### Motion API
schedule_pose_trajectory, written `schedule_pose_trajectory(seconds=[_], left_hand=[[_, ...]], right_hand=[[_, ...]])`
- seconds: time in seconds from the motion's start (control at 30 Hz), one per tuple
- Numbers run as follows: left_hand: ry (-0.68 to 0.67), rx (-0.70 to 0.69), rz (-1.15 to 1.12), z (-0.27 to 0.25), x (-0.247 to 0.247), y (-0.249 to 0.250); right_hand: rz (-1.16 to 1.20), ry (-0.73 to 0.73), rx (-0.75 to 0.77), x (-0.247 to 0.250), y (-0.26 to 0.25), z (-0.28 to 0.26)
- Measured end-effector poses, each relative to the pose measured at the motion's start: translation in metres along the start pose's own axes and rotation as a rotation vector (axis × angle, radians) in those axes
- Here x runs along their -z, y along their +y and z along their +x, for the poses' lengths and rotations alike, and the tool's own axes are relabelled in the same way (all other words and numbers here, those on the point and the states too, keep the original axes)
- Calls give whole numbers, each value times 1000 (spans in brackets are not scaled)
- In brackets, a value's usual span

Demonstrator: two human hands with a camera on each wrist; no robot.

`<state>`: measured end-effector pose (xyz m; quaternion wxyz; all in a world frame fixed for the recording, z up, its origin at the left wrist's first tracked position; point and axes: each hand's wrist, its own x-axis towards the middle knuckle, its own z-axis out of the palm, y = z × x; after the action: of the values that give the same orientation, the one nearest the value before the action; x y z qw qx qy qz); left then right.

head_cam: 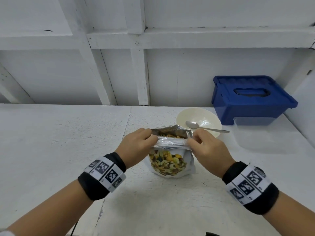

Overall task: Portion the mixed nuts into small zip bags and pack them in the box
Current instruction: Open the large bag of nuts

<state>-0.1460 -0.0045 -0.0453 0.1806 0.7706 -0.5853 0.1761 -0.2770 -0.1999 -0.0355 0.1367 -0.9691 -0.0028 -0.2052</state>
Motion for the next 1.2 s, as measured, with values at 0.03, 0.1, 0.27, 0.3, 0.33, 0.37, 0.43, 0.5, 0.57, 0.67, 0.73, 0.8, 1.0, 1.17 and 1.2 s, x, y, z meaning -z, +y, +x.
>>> schedule_pose_trajectory(seconds=[0.03, 0.1, 0.27, 0.3, 0.33, 0.37, 0.43, 0.5, 0.57, 0.67, 0.73, 0.8, 1.0, 1.17, 1.2], left_hand=[[-23, -22, -63, 0, 2, -3], [-86, 11, -208, 4, 17, -6], [-150, -79, -228, 14, 22, -7], [-180, -119, -178, 16, 22, -7], [-206, -139, -152, 18, 22, -8], [-240, -145, -137, 20, 24, -7], [-289, -169, -53, 20, 26, -6], [-285, -153, 2, 17, 27, -8], [-282, -92, -25, 14, 29, -9], [-207, -100, 30, 9, 26, -5], [-188, -142, 48, 5, 25, -2], [-170, -201, 34, 2, 25, -2], [-181, -218, -125, -3, 32, 2], [-183, -47, -283, 19, 40, 9], [-201, 35, -286, 26, 40, 12]], right_hand=[[63, -61, 66, 5, 0, 0], [108, -171, 144, 10, 9, -4], [326, -114, 140, 30, 17, 14], [288, -210, 136, 33, 16, 20], [204, -347, 139, 35, 15, 26], [115, -479, 143, 36, 15, 30], [41, -604, 130, 36, 15, 35], [0, -606, 119, 34, 14, 33], [-31, -522, 161, 26, 16, 22], [-17, -326, 217, 15, 19, 3], [-63, -240, 227, 12, 21, -2], [-111, -179, 218, 10, 24, -3], [-167, -230, 176, 18, 18, -1], [18, -344, 223, 33, 11, 4], [34, -348, 244, 33, 8, 5]])
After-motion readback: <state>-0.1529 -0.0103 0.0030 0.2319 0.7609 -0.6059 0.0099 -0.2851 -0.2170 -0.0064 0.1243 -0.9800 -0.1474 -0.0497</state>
